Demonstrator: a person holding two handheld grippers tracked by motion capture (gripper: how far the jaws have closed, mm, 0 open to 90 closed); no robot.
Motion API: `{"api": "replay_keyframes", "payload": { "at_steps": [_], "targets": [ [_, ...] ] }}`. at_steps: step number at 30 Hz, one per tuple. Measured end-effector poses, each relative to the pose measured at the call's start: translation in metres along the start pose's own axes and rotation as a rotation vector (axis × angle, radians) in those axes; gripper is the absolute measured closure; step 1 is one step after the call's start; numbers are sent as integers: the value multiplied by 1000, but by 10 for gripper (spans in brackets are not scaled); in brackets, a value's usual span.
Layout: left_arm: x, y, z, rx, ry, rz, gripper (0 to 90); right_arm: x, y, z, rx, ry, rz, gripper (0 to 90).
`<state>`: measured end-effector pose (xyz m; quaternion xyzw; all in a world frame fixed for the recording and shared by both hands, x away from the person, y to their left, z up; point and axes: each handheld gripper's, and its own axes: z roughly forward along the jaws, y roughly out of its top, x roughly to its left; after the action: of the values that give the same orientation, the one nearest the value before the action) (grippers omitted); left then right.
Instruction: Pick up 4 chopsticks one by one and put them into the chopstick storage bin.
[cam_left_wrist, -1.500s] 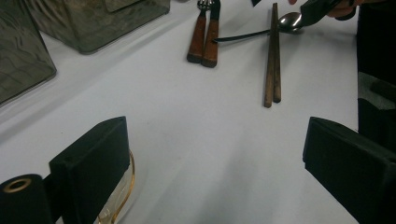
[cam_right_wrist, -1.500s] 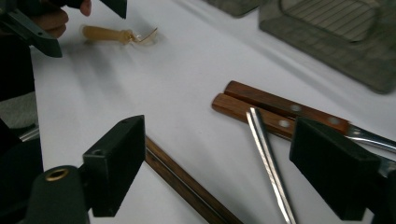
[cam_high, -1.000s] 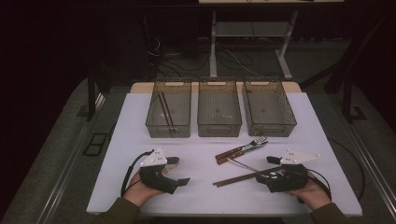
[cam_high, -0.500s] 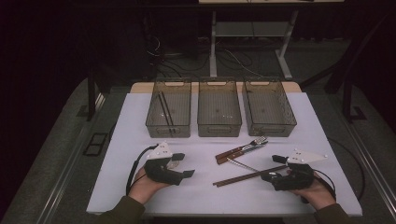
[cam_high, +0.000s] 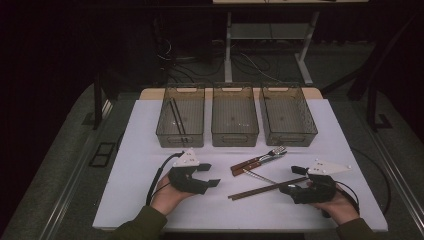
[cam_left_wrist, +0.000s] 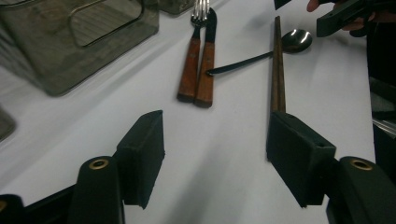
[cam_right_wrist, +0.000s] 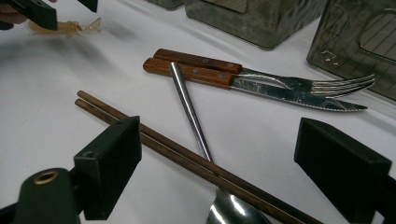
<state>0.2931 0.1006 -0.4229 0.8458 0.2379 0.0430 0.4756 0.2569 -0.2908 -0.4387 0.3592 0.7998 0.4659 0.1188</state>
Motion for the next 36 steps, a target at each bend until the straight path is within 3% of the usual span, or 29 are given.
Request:
{"api": "replay_keyframes", "payload": {
  "at_steps": [7, 11, 18, 20, 22, 30, 33, 36],
  "targets": [
    [-6, 7, 20, 18, -55, 28, 557, 0, 0, -1, -3, -1, 2, 146],
    [-9, 11, 28, 15, -78, 31, 609, 0, 0, 0, 0, 0, -1, 146],
    [-15, 18, 51, 71, -127, 75, 670, 0, 0, 0, 4, -3, 0, 146],
    [-18, 19, 54, 72, -128, 75, 677, 0, 0, 1, 5, -3, -3, 146],
    [-26, 17, 58, 113, -120, 119, 705, 0, 0, 0, 2, -4, -6, 146],
    [-32, 13, 68, 141, -128, 129, 762, 1, 1, -2, -1, -7, -14, 146],
    [-33, 12, 72, 151, -133, 164, 777, 1, 1, -1, 2, -8, -12, 146],
    [-34, 11, 75, 159, -148, 156, 787, 1, 1, -1, 1, -8, -13, 146]
  ]
}}
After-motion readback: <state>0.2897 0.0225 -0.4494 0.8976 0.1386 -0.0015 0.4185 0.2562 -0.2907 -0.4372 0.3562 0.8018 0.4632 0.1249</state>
